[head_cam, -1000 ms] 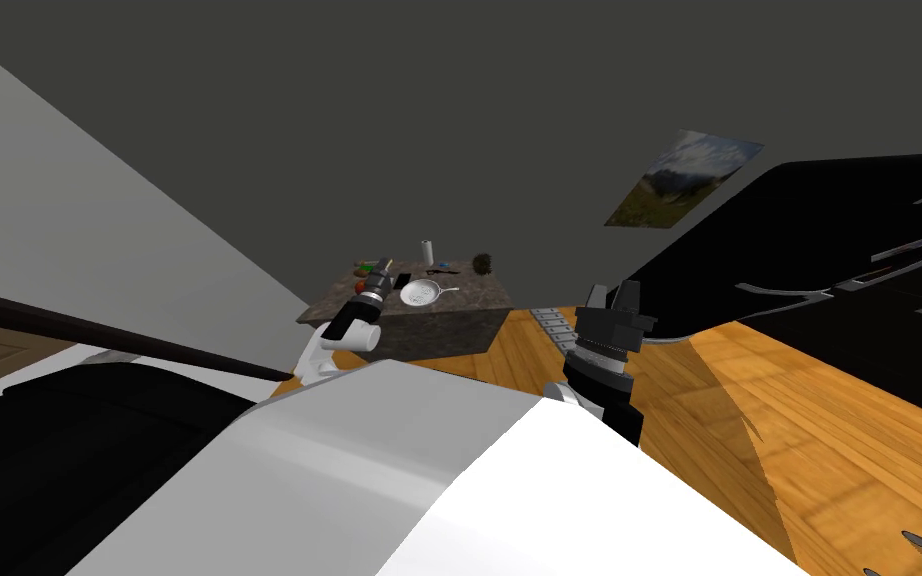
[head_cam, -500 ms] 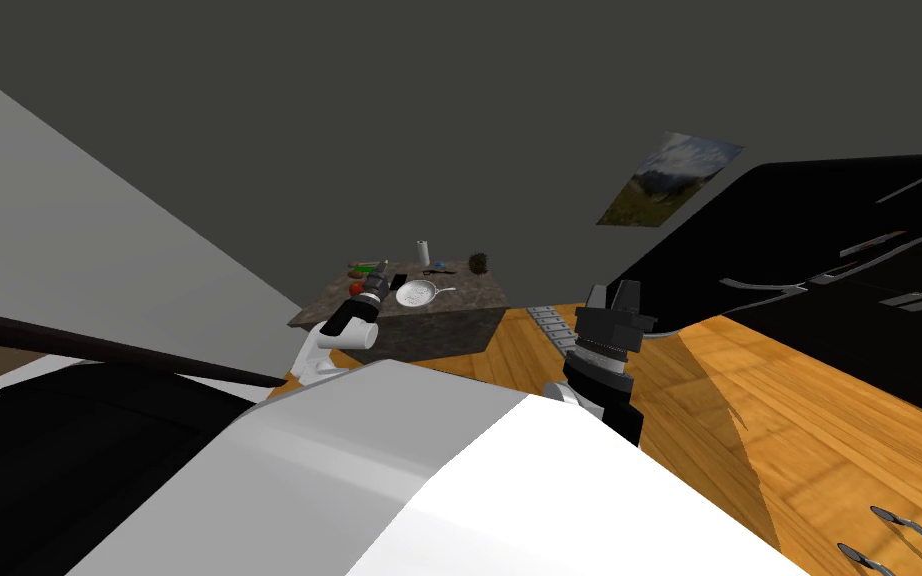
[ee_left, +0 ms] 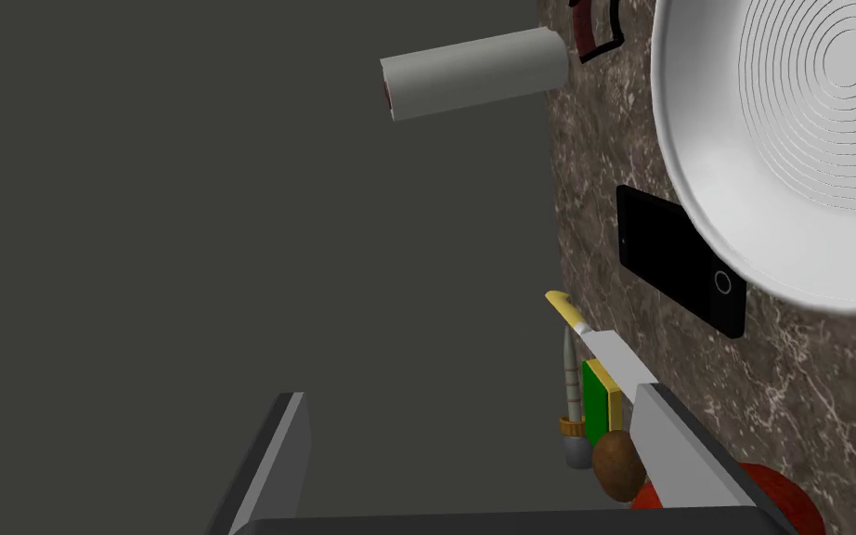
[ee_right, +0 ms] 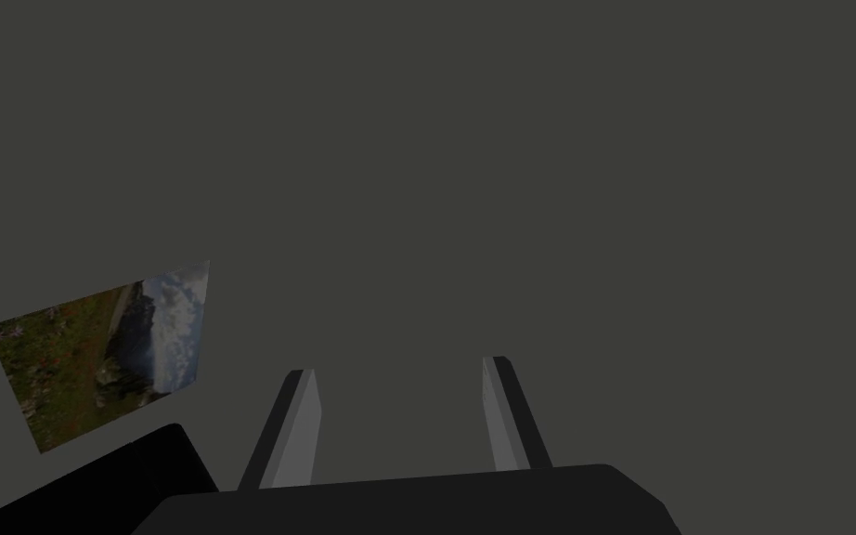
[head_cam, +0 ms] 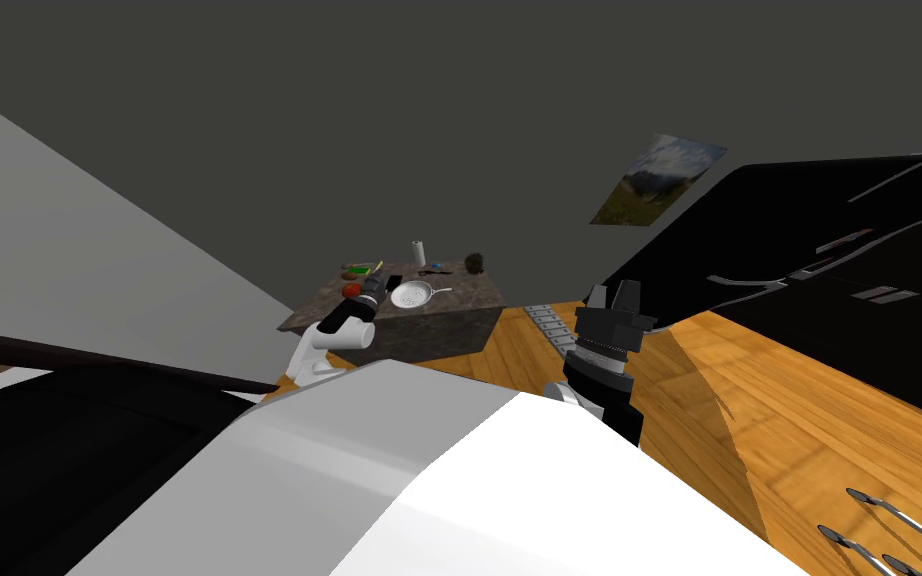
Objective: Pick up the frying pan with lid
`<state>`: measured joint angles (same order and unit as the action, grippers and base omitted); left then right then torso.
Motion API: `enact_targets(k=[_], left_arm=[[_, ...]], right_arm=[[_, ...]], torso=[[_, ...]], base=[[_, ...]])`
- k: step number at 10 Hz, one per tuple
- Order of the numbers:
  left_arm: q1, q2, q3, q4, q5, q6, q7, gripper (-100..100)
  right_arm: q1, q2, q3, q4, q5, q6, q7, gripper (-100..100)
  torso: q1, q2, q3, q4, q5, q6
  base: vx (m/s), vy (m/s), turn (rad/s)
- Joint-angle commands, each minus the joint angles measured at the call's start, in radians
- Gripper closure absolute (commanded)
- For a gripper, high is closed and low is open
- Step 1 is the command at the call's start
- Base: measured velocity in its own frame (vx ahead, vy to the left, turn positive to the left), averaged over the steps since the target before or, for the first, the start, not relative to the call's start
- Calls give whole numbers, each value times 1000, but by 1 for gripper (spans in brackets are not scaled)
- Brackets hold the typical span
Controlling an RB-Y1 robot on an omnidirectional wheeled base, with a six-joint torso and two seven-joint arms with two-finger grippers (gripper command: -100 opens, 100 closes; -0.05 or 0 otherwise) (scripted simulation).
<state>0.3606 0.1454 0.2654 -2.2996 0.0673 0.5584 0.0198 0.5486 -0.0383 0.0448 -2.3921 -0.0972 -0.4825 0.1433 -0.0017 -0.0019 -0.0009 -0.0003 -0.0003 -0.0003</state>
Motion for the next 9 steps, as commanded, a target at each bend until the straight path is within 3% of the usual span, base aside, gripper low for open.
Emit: enact_targets(k=[1, 2, 3, 5, 6, 9], left_arm=[[-10, 6, 15, 9, 6, 50, 8, -100], [-10, 6, 15, 9, 6, 69, 8, -100], [-13, 4, 34, 10, 11, 99, 19, -100], [-13, 4, 34, 10, 11, 140, 19, -100], [-14, 1, 53, 12, 16, 178, 30, -100], [-15, -1, 71, 14, 21, 262, 41, -100]], right_arm=[[0, 0, 0, 0, 0, 0, 0, 0], [0, 0, 0, 0, 0, 0, 0, 0], [0, 0, 0, 0, 0, 0, 0, 0], [0, 0, 0, 0, 0, 0, 0, 0], [0, 0, 0, 0, 0, 0, 0, 0], [0, 0, 0, 0, 0, 0, 0, 0]], torso=[[0, 0, 0, 0, 0, 0], [0, 0, 0, 0, 0, 0], [1, 1, 0, 0, 0, 0], [0, 0, 0, 0, 0, 0], [1, 1, 0, 0, 0, 0], [0, -1, 0, 0, 0, 0]], base=[[24, -30, -35], [6, -15, 6], [20, -24, -85], [18, -19, -20], [30, -25, -71], [34, -34, -55]])
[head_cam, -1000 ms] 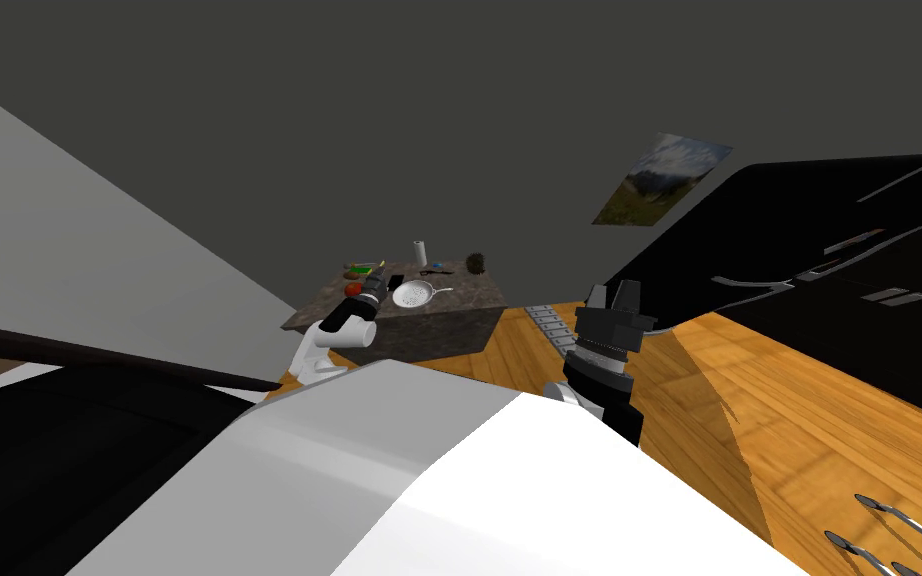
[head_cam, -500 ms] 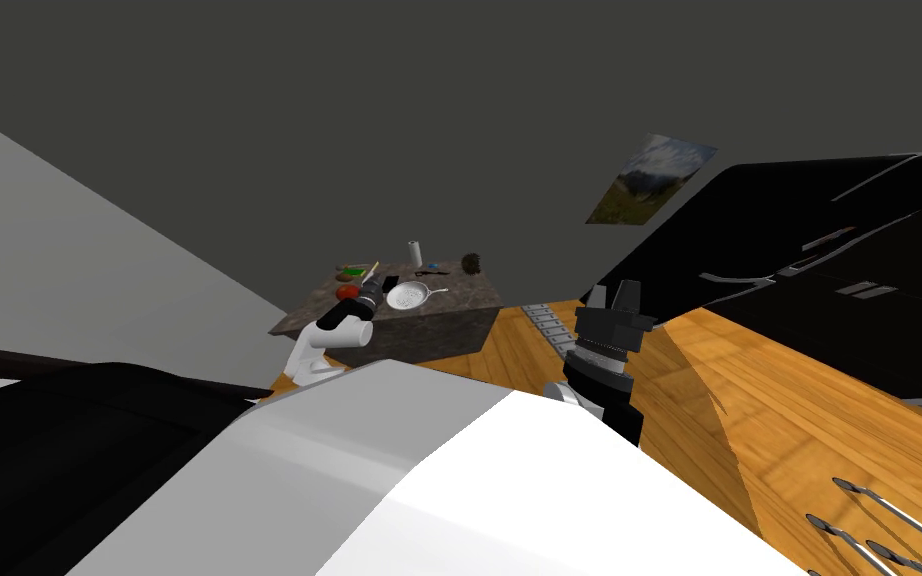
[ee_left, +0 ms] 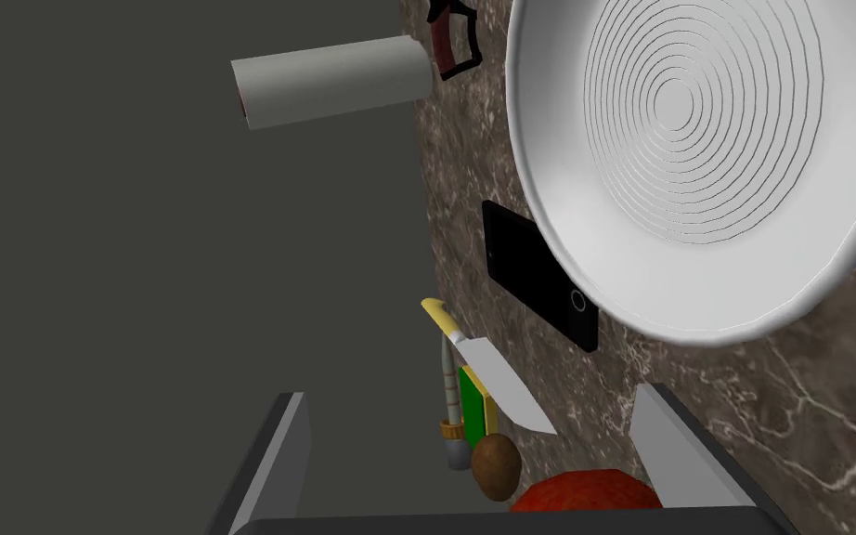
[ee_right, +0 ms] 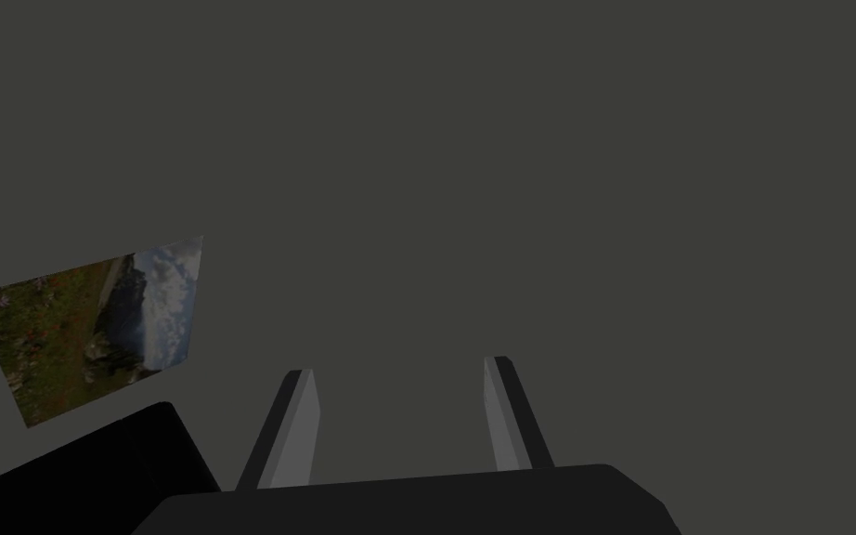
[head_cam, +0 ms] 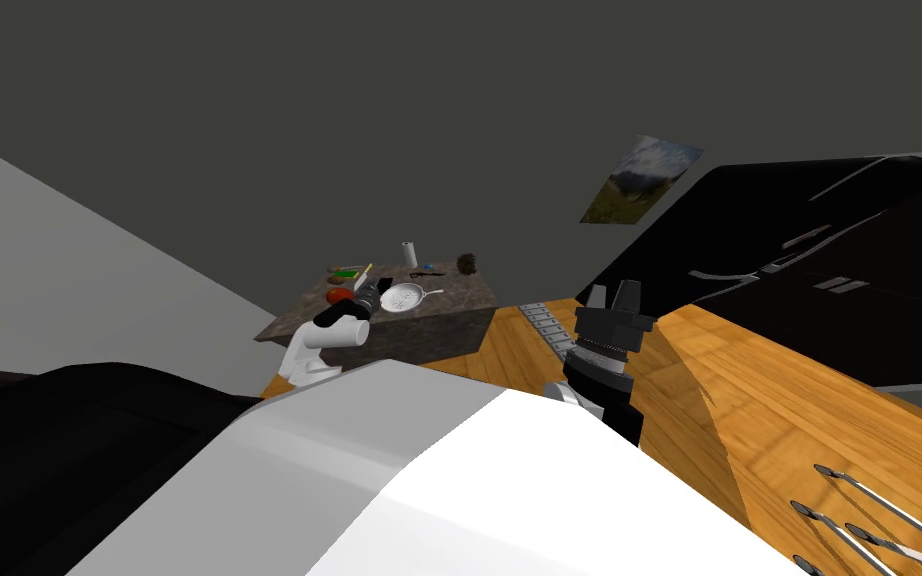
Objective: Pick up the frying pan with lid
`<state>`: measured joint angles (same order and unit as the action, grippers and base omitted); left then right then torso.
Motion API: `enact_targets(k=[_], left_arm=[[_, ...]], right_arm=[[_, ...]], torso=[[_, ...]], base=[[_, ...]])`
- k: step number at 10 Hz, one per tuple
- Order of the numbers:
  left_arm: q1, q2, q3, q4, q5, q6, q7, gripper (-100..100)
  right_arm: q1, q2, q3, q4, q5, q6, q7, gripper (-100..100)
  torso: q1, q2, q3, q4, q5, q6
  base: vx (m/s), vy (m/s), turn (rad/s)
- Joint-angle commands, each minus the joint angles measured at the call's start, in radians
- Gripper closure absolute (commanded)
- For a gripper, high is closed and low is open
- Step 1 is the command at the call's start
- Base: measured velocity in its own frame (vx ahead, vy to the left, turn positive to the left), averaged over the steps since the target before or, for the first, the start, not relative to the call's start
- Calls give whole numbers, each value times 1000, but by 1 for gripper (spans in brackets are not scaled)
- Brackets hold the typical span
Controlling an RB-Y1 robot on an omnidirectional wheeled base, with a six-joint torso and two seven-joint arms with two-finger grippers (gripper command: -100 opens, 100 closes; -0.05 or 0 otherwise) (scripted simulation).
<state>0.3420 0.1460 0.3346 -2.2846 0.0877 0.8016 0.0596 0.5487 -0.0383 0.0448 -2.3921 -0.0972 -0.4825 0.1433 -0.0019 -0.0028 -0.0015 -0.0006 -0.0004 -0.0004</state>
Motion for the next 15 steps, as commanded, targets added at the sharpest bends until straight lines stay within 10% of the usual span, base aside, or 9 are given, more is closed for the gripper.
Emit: enact_targets(k=[1, 15], left_arm=[[3, -1, 2, -1, 1, 36, 1, -100], [9, -3, 117, 22, 45, 453, 74, -100]], right_arm=[[0, 0, 0, 0, 0, 0, 0, 0], [0, 0, 0, 0, 0, 0, 0, 0]], torso=[[0, 0, 0, 0, 0, 0], [0, -1, -1, 0, 0, 0]], base=[[21, -16, 7], [48, -35, -51]])
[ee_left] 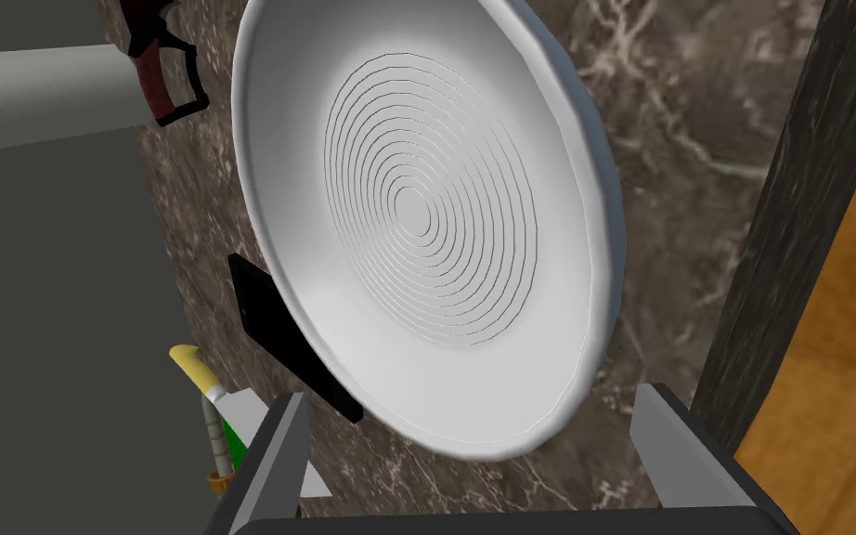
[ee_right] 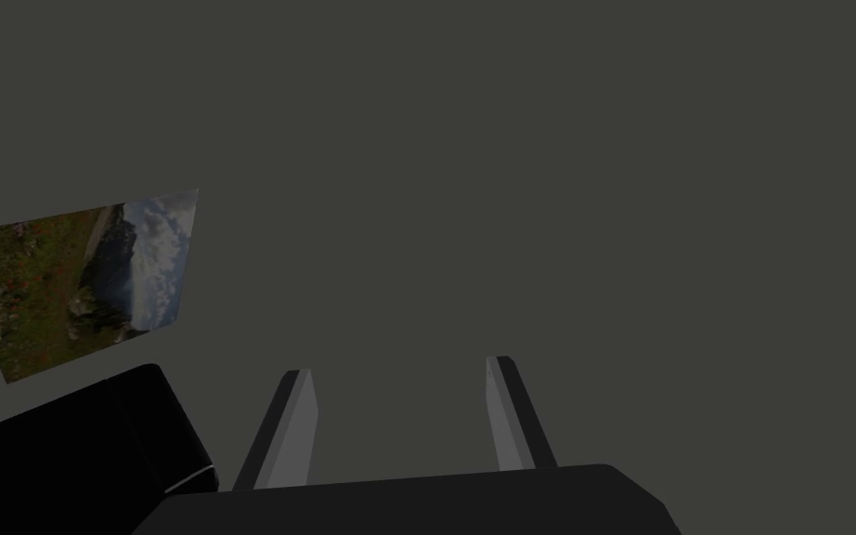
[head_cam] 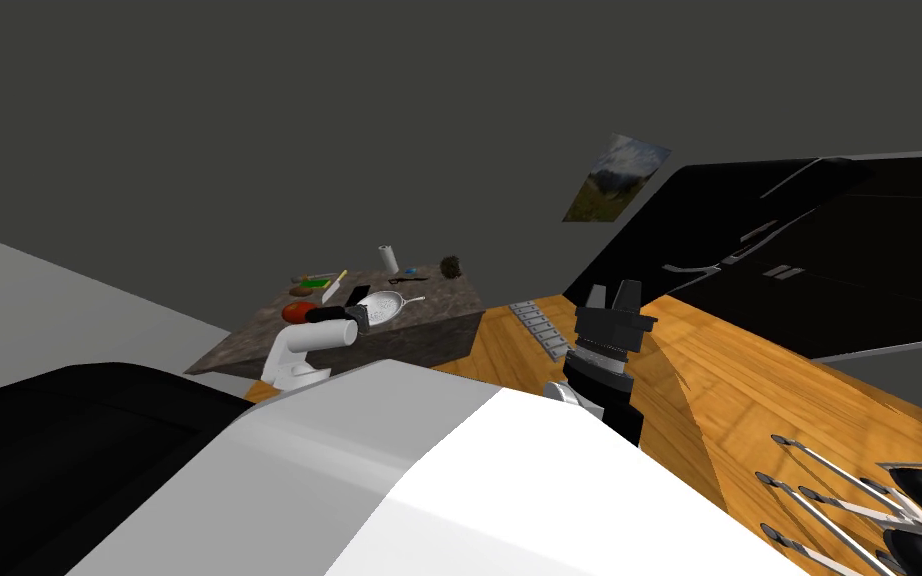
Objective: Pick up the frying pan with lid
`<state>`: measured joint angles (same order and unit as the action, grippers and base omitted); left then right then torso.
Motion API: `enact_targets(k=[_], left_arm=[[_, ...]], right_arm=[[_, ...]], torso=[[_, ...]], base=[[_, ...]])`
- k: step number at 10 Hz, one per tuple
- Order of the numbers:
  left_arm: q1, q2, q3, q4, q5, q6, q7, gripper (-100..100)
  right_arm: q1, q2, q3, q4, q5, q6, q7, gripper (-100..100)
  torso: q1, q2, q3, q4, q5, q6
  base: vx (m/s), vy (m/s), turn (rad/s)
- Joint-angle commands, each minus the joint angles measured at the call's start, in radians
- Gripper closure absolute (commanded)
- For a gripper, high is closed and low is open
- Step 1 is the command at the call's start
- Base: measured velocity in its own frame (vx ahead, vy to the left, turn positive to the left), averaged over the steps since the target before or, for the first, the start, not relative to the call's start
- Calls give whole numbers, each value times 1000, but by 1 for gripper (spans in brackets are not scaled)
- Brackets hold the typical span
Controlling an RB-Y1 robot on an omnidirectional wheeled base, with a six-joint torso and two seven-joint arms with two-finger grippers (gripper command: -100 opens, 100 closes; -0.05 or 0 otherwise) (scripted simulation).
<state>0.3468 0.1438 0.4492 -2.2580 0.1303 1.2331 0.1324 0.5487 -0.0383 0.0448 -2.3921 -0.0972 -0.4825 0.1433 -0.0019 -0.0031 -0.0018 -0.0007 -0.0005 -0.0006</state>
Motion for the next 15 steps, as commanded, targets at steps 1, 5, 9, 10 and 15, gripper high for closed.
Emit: enact_targets(k=[1, 5, 9, 10, 15], left_arm=[[6, 1, 15, -2, 8, 50, 10, -100], [9, 4, 38, 1, 18, 149, 24, -100], [15, 12, 67, 1, 32, 253, 43, -100], [16, 13, 72, -1, 34, 271, 46, -100], [-7, -6, 18, 60, -11, 203, 42, -100]], right_arm=[[0, 0, 0, 0, 0, 0, 0, 0], [0, 0, 0, 0, 0, 0, 0, 0], [0, 0, 0, 0, 0, 0, 0, 0], [0, 0, 0, 0, 0, 0, 0, 0], [0, 0, 0, 0, 0, 0, 0, 0]], torso=[[0, 0, 0, 0, 0, 0], [1, 0, 0, 0, 0, 0], [0, -1, -1, 0, 0, 0], [0, 0, 0, 0, 0, 0], [4, 2, 1, 1, 1, 0]], base=[[50, -32, -41], [43, -25, -37], [59, -36, -49], [42, -23, -33], [13, 18, 45]])
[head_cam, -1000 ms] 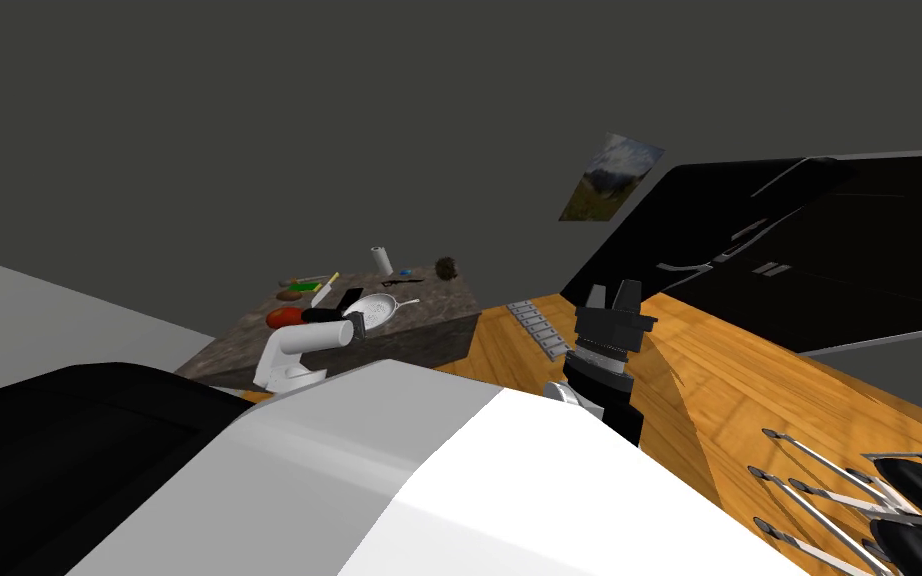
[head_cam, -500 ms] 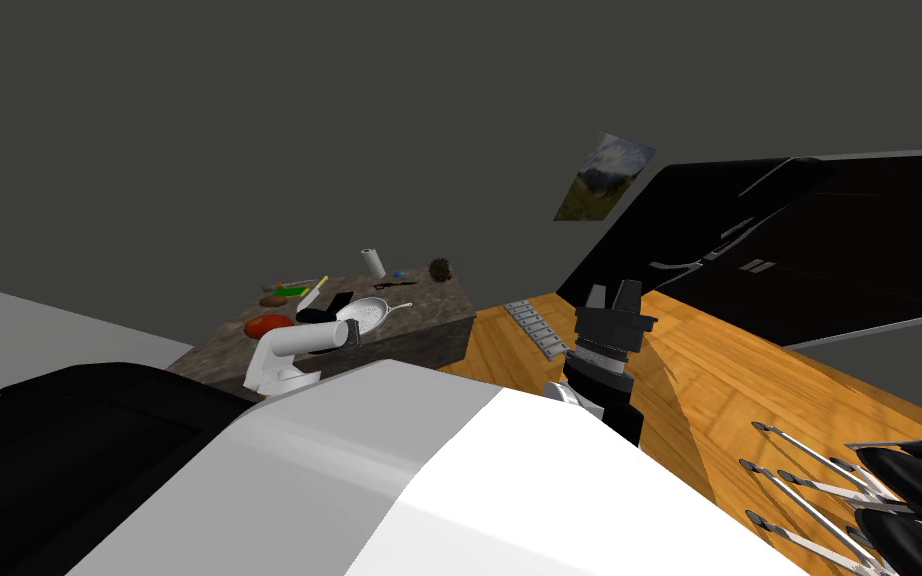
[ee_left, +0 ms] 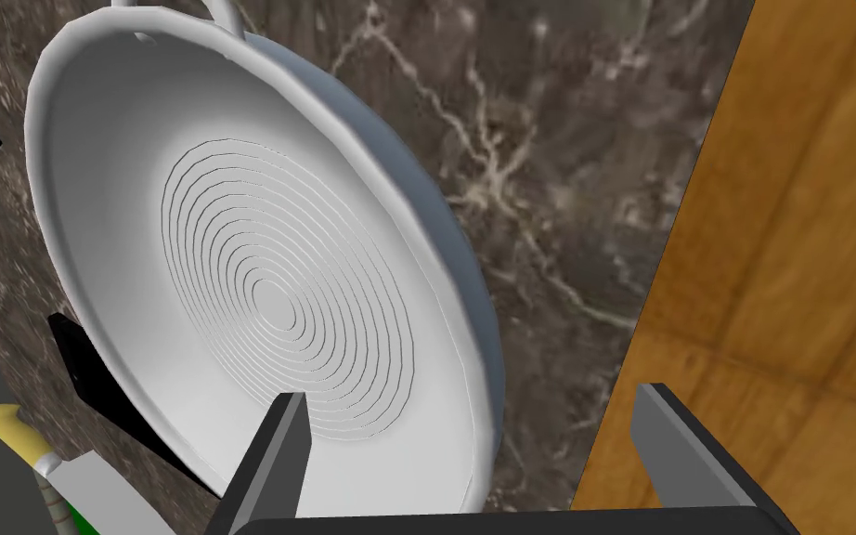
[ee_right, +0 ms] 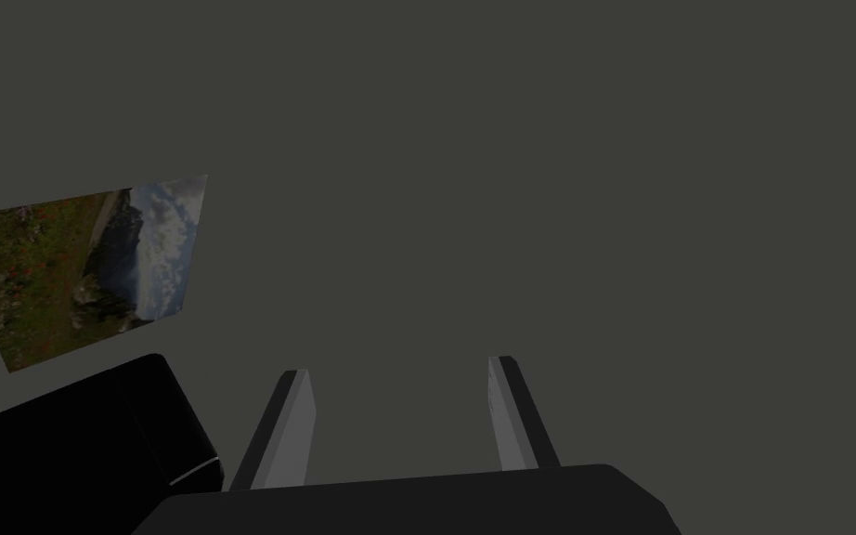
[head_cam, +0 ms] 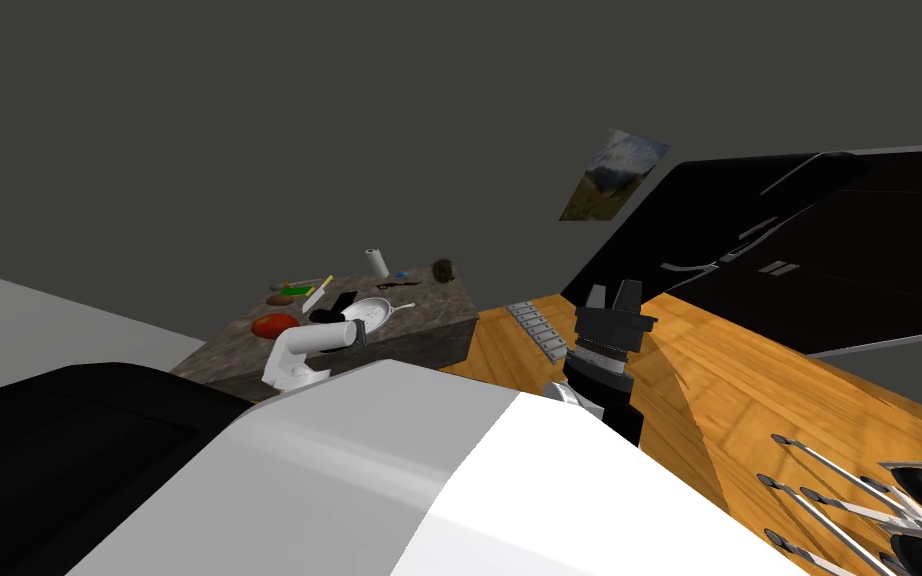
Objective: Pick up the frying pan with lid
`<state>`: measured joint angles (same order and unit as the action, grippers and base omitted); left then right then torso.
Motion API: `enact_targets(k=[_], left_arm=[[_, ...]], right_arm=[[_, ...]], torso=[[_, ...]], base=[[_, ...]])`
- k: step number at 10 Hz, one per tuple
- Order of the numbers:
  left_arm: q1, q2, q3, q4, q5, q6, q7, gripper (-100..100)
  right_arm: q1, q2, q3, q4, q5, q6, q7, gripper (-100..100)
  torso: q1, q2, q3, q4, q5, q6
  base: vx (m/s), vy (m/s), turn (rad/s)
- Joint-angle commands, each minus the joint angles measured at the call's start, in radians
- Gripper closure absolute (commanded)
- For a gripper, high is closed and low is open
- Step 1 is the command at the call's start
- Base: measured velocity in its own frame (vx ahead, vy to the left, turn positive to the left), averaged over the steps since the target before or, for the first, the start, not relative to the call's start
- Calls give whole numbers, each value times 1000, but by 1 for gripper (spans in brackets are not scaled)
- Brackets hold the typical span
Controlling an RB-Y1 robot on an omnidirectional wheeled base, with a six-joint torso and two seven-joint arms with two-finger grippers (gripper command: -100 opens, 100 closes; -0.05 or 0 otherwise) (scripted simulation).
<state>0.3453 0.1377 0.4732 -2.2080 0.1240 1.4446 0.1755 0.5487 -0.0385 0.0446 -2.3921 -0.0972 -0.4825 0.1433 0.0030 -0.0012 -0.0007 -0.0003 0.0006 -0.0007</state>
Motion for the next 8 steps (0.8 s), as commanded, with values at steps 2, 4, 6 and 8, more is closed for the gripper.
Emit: enact_targets(k=[2, 4, 6, 8], left_arm=[[-1, 0, -1, 2, -1, -4, 0, 100], [0, -1, -1, 3, -1, -2, 0, 100], [0, -1, -1, 3, -1, -1, 1, 100], [9, 11, 26, -26, 23, 26, 0, 100]], right_arm=[[0, 0, 0, 0, 0, 0, 0, 0], [0, 0, 0, 0, 0, 0, 0, 0], [0, 0, 0, 0, 0, 0, 0, 0], [0, 0, 0, 0, 0, 0, 0, 0]], torso=[[-1, 1, 0, 0, 0, 0], [-2, 1, 1, 1, -1, 1], [-3, 1, 1, 1, -1, 1], [-3, 1, 1, 1, -1, 1]], base=[[5, 8, 4], [0, 0, 0], [0, 0, 0], [-4, -13, -55]])
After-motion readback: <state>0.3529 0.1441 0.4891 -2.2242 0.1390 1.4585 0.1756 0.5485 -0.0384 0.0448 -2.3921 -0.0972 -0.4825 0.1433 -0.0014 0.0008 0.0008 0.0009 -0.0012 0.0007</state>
